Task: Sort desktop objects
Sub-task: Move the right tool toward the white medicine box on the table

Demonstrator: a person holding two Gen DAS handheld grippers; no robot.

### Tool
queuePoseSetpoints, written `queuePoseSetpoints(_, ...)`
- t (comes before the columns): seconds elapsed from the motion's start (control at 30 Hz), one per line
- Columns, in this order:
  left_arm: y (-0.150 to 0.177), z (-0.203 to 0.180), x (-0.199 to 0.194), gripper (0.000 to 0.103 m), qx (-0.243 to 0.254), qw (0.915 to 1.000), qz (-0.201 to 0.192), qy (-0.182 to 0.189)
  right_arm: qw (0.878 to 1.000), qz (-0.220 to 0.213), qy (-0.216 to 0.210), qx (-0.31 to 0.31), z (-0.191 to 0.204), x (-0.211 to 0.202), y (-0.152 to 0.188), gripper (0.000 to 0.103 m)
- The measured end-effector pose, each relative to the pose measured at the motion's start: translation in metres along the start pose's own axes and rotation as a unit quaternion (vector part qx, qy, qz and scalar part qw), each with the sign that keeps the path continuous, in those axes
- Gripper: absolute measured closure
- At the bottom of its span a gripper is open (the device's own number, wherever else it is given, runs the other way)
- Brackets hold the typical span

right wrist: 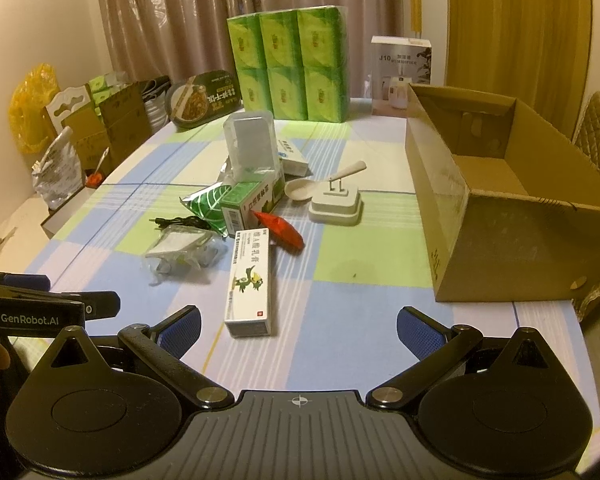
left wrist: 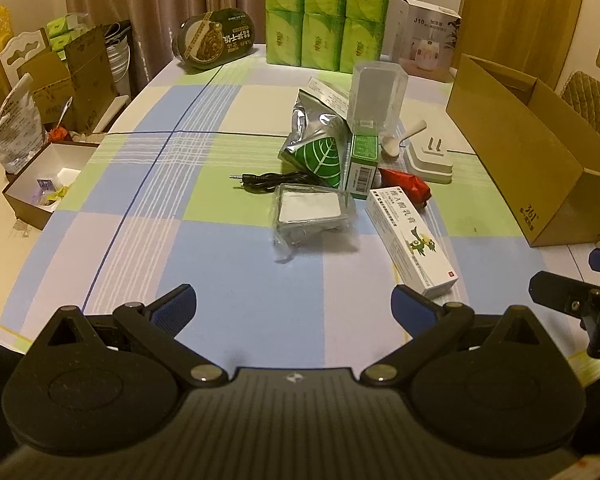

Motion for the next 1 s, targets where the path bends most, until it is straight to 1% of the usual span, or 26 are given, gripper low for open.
queuePoseSetpoints(0.8,0.004,0.003,0.005,0.001,-0.005,1.0,0.007,0.001,1.0,0.017,-0.003,0.003,-0.001,0.006,0.003,0.002)
queuePoseSetpoints(1.0,0.004,0.003,0.005,0.001,-0.004,1.0,0.007,0.0,1.0,0.021,0.003,-0.001,-0.002,0.01,0.005,0.002)
Point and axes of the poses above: each gripper's, at about its wrist camera, not at the fingertips, and x roughly the way its jaws point, z to its left, y to its underside, the point moved 5 cm from there along x, roughly the way its jaws point, and after that the axes turned 4 degrees about z, right-handed, at the moved point
